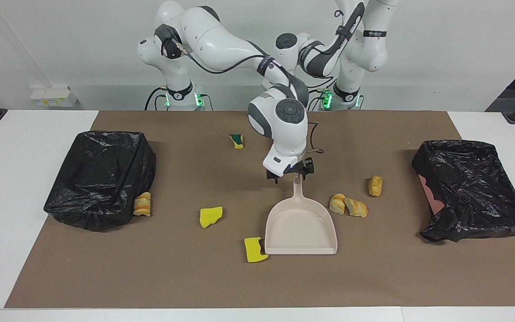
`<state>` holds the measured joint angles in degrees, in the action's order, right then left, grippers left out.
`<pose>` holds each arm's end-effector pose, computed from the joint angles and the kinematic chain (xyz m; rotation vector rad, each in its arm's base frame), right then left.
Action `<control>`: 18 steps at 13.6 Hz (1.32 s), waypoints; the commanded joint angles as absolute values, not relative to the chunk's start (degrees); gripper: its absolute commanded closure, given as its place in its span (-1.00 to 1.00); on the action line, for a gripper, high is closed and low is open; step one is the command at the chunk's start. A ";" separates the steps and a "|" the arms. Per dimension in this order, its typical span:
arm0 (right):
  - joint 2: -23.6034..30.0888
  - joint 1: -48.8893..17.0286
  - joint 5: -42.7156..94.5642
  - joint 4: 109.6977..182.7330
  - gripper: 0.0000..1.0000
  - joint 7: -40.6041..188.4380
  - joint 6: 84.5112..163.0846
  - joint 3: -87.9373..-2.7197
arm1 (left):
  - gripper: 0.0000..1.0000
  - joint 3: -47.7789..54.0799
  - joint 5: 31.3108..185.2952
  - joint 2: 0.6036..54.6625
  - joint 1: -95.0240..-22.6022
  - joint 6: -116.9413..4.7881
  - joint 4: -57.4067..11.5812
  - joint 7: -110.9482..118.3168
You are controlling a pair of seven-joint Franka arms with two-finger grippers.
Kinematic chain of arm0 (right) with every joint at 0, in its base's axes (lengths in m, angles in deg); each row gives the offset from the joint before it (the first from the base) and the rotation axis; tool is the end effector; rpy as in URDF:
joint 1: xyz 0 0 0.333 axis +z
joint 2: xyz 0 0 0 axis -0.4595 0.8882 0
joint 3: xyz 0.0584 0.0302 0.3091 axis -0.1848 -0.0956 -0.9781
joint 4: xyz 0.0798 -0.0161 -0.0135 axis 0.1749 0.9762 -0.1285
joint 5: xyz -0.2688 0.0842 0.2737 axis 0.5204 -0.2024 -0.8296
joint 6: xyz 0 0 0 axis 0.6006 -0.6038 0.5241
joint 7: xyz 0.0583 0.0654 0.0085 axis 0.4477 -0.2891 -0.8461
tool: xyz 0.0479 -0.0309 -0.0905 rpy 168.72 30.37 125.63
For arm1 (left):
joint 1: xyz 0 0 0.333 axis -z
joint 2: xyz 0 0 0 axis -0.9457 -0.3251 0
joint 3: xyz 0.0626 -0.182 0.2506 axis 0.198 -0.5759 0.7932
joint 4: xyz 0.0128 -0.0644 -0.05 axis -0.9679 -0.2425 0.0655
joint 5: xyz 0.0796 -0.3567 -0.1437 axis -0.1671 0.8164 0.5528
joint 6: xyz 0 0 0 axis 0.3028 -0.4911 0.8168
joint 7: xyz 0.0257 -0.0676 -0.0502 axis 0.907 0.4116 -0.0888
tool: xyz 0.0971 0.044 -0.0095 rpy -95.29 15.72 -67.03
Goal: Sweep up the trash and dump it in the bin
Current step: 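Sweep the bread pieces with the left gripper's brush into the right gripper's dustpan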
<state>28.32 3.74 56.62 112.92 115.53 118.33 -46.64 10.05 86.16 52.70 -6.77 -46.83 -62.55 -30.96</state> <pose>0.5929 0.4530 0.3621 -3.0469 -0.1075 0.0497 0.2011 -0.3583 0.3403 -3.0960 0.2283 0.1460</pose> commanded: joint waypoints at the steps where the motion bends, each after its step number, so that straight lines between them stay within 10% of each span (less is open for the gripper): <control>1: 30.18 4.99 58.97 110.84 -0.76 117.77 118.88 -46.65 | 1.00 11.28 86.60 53.95 -9.48 -36.39 -58.66 -26.85; 5: 29.83 5.16 58.97 111.28 -0.20 117.86 118.44 -46.74 | 1.00 11.28 82.66 57.11 -19.67 -28.89 -55.58 -21.40; 8: 29.74 4.99 59.24 111.28 1.00 117.86 118.09 -46.65 | 1.00 11.28 77.21 57.21 -33.45 -26.15 -53.11 -12.19; 18: 24.38 1.30 58.27 114.00 1.00 110.77 116.25 -47.27 | 1.00 11.45 72.27 43.59 -58.45 -29.57 -42.56 -2.06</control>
<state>26.31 1.48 58.00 111.85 114.31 116.97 -46.51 12.20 73.03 47.03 -57.09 -28.55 -44.25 -2.70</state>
